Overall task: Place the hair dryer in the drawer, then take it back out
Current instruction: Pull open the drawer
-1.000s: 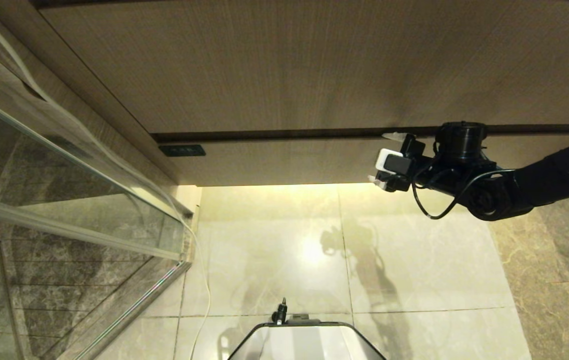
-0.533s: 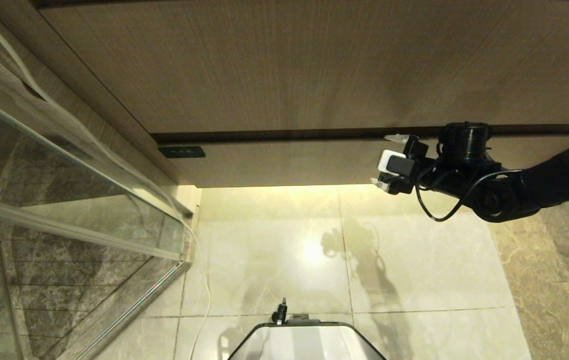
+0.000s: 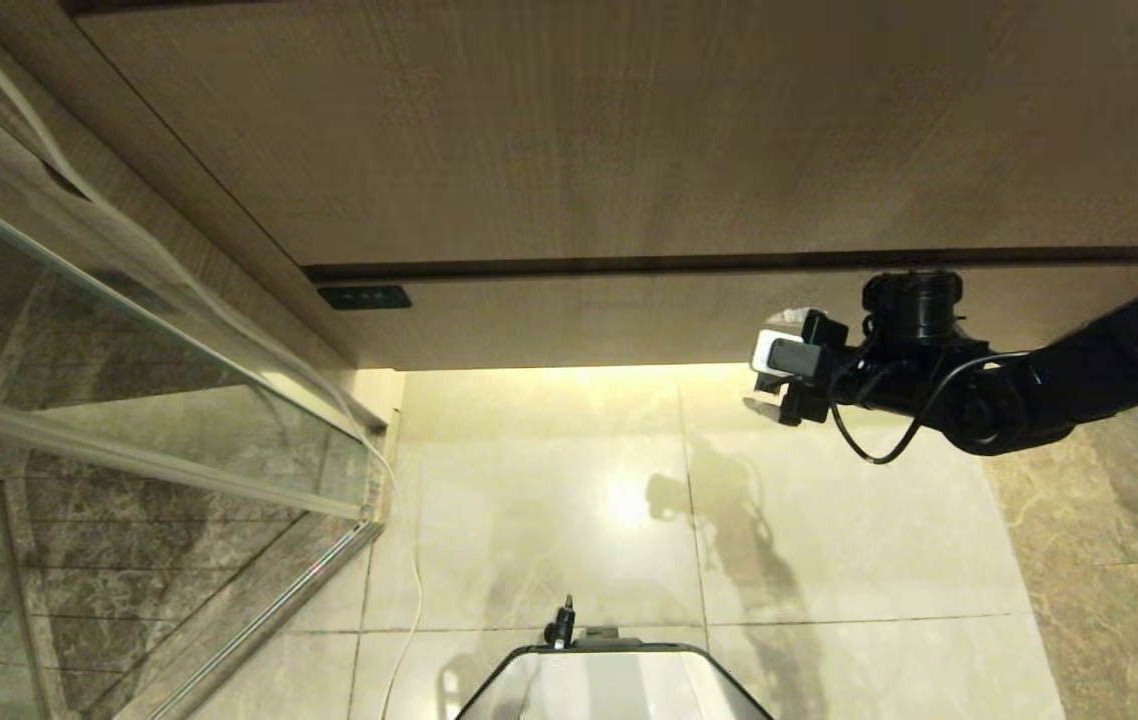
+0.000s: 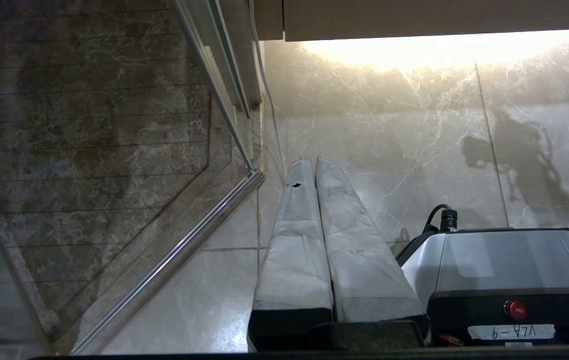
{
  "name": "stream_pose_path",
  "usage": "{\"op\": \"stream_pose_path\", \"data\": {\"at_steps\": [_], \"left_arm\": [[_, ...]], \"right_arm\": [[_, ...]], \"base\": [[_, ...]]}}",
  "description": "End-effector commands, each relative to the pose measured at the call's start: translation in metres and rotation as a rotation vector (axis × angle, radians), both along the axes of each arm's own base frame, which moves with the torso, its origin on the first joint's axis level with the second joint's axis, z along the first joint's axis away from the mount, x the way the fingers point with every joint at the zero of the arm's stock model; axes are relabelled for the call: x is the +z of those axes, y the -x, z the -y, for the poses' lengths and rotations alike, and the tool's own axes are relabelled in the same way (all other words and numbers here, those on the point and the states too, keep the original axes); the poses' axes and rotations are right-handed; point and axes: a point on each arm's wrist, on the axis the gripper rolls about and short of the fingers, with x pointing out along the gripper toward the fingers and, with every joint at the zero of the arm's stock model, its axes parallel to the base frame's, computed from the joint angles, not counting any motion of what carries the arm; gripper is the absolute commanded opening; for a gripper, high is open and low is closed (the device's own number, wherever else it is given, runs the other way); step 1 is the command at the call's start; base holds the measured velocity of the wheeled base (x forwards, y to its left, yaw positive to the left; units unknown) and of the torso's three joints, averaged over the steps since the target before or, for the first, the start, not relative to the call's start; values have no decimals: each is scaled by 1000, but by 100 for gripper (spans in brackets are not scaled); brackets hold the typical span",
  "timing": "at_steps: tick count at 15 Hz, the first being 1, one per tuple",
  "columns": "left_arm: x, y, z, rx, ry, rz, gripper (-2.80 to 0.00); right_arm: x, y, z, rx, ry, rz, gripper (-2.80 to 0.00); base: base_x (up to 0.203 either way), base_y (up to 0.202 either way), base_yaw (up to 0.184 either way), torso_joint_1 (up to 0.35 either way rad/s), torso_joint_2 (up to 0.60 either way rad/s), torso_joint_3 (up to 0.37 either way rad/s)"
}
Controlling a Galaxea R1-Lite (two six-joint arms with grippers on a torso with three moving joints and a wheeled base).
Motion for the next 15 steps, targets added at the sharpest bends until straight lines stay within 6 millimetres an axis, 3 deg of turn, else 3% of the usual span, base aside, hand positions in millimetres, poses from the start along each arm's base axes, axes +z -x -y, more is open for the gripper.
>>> {"op": "stream_pose_path", "data": {"at_steps": [1,5,15], "left_arm": [[0,0,0,1,0,0,-280],[0,0,0,1,0,-1,-280],[0,0,0,1,0,-1,-280]], "right_arm": [[3,0,0,4,3,20,0],[21,8,1,21,-3,73,0],[41,-4,-6,44,-40,250,0]], "base": [[0,0,0,0,0,0],[0,0,0,0,0,0],[0,0,0,0,0,0]]}}
